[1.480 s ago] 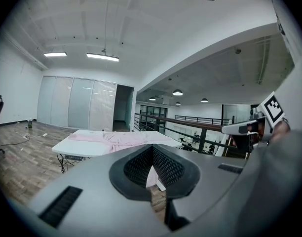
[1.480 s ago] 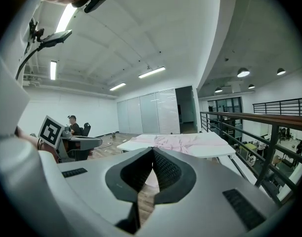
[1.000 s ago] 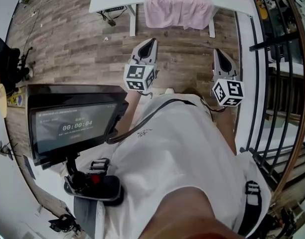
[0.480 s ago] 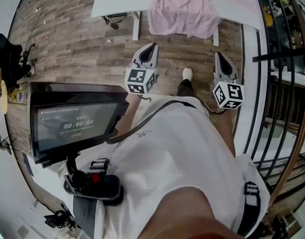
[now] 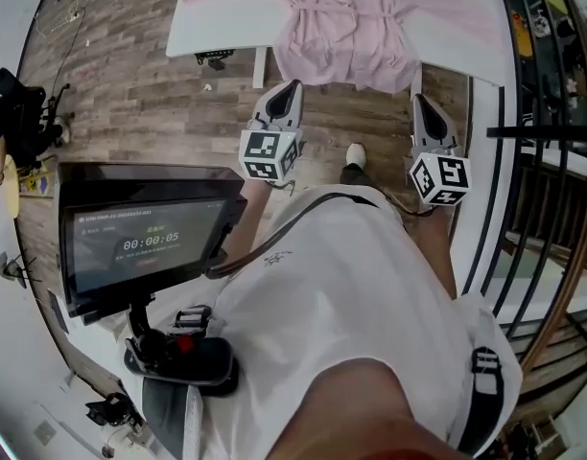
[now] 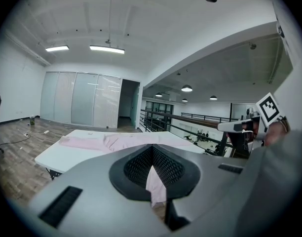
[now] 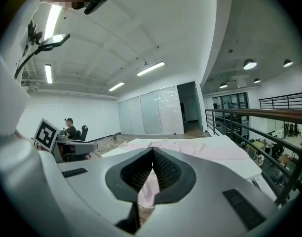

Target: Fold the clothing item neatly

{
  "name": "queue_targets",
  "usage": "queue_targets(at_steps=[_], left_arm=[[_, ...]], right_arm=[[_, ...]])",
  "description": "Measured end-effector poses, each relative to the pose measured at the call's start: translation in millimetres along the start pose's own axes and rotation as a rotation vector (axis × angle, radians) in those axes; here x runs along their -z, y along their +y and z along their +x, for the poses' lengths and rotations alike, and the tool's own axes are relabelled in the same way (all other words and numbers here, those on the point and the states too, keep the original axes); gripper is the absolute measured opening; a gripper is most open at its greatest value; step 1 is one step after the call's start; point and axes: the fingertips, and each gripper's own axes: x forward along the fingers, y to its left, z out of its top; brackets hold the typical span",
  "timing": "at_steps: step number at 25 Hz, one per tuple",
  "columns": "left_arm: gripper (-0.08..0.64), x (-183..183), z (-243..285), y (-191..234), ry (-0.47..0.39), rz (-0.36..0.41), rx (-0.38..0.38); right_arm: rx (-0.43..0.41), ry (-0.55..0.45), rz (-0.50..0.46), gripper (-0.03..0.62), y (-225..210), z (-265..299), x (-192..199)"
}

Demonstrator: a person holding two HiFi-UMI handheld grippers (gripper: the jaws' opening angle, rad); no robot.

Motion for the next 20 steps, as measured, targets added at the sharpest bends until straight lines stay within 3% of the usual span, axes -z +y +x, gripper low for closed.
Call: queue_targets(at_steps=[20], left_arm=[[-0.002,-10.3,-4.3,23.7,-0.013,-0.003,-0.072]], right_arm=[[-0.077,0.012,-0.011,0.005,13.0,24.3,3.1]])
